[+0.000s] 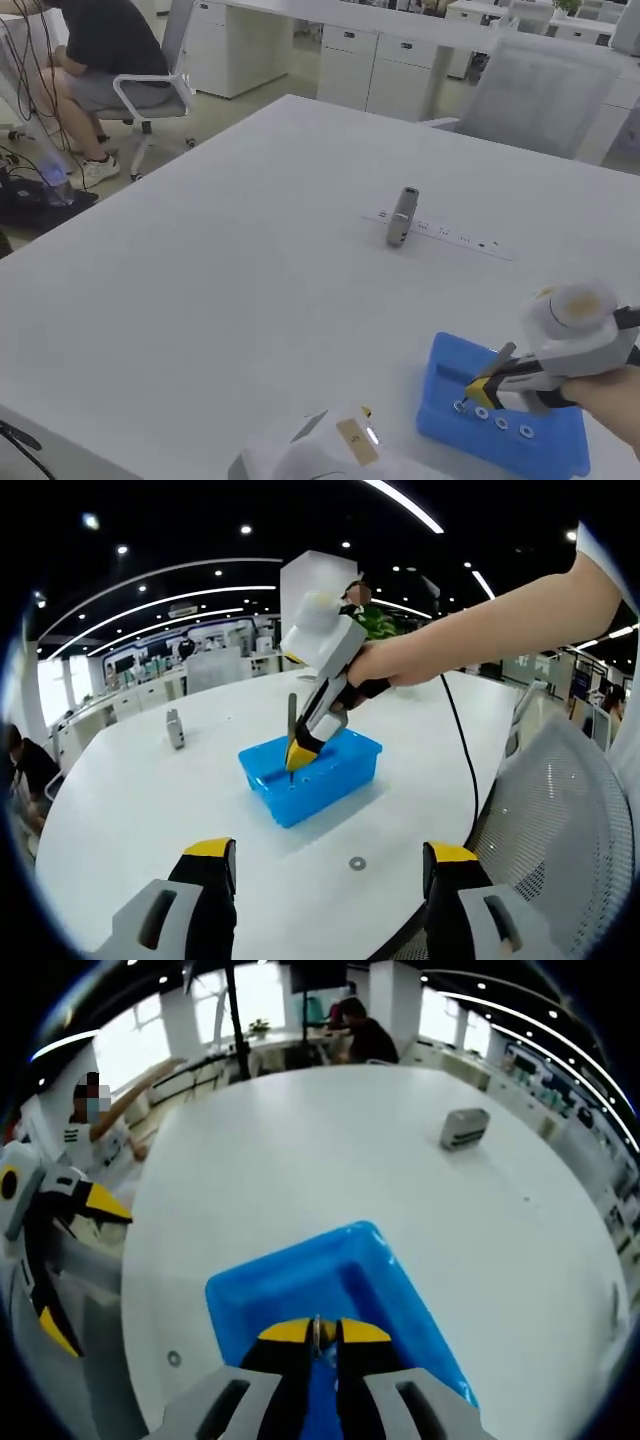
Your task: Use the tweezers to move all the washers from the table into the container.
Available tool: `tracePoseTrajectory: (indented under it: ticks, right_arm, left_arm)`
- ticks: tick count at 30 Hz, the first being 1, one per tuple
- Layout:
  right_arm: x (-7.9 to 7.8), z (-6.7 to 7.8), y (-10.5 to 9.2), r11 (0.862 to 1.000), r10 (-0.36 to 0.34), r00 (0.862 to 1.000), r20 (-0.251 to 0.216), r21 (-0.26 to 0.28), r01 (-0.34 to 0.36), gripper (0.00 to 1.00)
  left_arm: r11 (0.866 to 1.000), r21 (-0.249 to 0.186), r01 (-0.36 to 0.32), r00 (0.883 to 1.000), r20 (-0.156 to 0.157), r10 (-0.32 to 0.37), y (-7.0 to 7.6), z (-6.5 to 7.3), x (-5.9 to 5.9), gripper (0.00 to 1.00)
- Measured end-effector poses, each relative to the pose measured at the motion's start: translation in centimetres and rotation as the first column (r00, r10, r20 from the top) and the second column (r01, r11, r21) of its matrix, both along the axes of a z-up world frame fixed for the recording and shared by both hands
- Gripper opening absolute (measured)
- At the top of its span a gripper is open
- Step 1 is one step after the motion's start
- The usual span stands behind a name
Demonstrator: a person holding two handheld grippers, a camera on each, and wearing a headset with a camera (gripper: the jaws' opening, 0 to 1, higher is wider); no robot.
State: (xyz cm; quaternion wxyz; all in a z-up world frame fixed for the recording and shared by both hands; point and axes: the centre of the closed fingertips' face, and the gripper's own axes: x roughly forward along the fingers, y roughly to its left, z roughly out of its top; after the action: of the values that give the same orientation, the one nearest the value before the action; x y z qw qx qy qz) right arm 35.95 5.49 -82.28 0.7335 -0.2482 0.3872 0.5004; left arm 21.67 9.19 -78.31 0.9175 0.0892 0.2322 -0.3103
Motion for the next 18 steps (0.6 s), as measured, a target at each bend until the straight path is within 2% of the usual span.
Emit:
tracePoseTrajectory:
  ticks: [4,10,15,18]
  right_arm:
    - [-0.7,1.4,-0.1,1.0,-0.001,1.0,0.021,0.021,0.0,0.05]
    - [-2.5,3.7,-0.4,0.998,0.041,0.997,0.069,0.053,-0.045,0.05]
    - [-4.5,5.1,-0.2,0.992,0.077,0.994,0.083,0.09,-0.085,0.05]
    - [-5.4,5.5,-0.1,0.989,0.096,0.992,0.081,0.104,-0.105,0.05]
  left_arm:
    - [1.0,0.0,0.001,1.0,0.0,-0.001,0.0,0.0,0.0,0.77]
    - [1.0,0.002,0.006,1.0,-0.001,-0.006,-0.1,0.0,-0.1,0.77]
    - [1.0,0.008,0.015,1.0,-0.003,-0.015,-0.2,0.0,-0.2,0.77]
    - [1.0,0.01,0.018,1.0,-0.004,-0.018,-0.2,-0.1,-0.2,0.77]
